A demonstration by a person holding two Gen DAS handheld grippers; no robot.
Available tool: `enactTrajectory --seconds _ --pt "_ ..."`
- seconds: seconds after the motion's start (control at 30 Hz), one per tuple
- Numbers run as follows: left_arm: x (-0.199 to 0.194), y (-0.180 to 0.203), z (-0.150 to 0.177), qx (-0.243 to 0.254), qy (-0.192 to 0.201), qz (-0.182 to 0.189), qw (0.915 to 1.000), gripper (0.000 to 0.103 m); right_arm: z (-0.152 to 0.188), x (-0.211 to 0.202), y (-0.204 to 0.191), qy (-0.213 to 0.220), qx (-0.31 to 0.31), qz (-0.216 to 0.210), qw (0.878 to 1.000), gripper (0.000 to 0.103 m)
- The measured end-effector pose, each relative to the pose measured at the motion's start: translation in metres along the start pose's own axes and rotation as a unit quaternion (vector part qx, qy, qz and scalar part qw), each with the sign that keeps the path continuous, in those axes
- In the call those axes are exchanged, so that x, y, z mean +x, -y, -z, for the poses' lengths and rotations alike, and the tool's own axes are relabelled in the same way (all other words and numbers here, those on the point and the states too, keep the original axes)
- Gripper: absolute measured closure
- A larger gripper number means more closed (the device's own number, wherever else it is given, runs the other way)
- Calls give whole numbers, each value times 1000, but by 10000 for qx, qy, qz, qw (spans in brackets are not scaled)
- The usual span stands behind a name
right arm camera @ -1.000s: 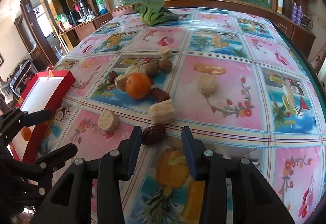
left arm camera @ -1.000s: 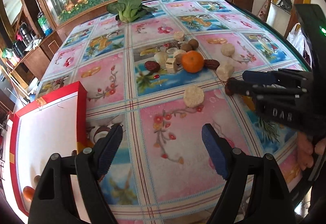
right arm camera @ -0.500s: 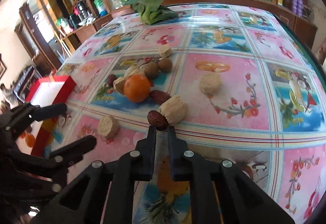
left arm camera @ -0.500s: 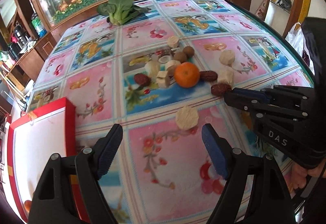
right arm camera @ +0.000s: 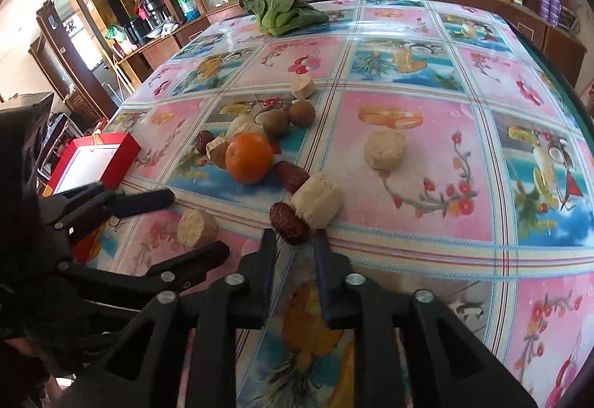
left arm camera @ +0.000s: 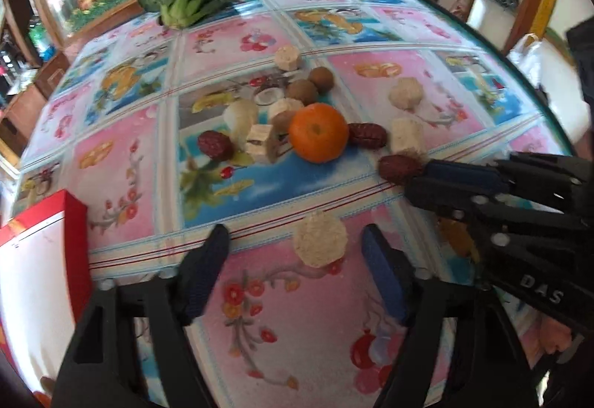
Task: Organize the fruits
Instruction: 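Grasp another red date with the right tool while the left grasps a beige biscuit, then carry the date and biscuit over the white tray and lower them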
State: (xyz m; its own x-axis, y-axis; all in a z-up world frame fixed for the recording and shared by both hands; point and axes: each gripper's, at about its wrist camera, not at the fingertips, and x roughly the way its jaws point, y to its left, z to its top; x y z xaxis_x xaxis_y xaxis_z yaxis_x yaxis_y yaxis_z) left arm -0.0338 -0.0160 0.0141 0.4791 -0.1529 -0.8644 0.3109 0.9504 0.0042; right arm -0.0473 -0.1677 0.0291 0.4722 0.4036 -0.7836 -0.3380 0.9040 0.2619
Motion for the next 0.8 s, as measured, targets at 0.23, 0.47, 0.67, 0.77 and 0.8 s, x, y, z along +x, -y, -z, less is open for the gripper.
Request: enactTrajectory --seconds 0.23,0.47,0.67,0.77,0.8 --pt "-4 -1 2 158 157 200 9996 68 -4 4 -3 45 -143 -29 9999 72" --pt "-11 -16 12 -186 211 240 9993 74 -1 8 -14 200 -509 269 9981 84" --pt "-25 -30 28 -613 314 221 9974 74 -1 2 -9 252 -302 6 9992 84" --pt "-35 -35 34 -753 411 212 9961 74 -1 -9 -9 551 -242 -166 9980 84" --pt "-40 -35 36 -774 476 172 9957 74 -1 -13 -10 662 -225 -231 9973 84"
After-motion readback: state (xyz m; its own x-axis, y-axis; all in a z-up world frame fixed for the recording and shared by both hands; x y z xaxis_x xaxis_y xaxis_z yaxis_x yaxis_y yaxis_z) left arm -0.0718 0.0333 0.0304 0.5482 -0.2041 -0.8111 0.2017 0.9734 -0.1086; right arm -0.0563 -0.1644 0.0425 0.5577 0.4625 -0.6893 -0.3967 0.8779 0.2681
